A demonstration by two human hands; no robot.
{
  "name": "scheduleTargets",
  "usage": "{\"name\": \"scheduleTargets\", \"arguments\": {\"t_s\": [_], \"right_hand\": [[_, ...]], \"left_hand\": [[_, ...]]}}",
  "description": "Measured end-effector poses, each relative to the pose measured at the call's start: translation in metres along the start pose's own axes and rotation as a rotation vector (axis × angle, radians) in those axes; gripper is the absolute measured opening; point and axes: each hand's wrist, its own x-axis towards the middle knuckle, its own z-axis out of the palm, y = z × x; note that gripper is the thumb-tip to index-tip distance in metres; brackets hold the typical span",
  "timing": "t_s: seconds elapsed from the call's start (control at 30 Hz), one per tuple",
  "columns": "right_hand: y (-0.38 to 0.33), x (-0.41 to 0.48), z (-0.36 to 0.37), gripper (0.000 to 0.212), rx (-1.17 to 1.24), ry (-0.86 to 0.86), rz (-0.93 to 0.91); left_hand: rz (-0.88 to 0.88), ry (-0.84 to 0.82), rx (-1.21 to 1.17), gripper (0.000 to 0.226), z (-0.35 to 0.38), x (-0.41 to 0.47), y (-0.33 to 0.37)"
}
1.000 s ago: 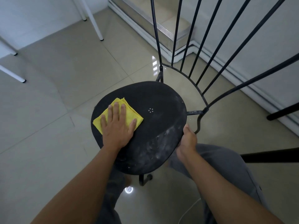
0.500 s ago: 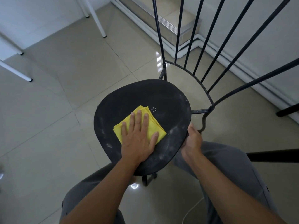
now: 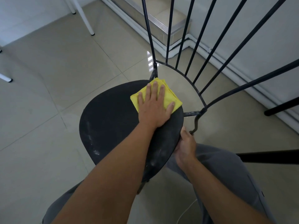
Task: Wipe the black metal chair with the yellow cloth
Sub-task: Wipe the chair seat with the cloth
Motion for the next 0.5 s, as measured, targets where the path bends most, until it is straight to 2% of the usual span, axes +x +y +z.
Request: {"name": "scheduleTargets", "arguments": {"t_s": [0.2, 0.33, 0.5], "right_hand": [[-0.002, -0.002, -0.001, 0.033, -0.040, -0.016, -0.004], [-0.001, -0.001, -0.002, 0.029, -0.027, -0.040, 0.002], [-0.001, 0.000, -0.002, 0.034, -0.024, -0.041, 0.016]], "left_hand": [[-0.180, -0.001, -0.008, 0.077, -0.009, 0.011, -0.067], [-0.272, 0.027, 0.022, 0.077, -0.013, -0.014, -0.112], [-0.322, 0.038, 0.035, 0.076, -0.015, -0.061, -0.138]]}}
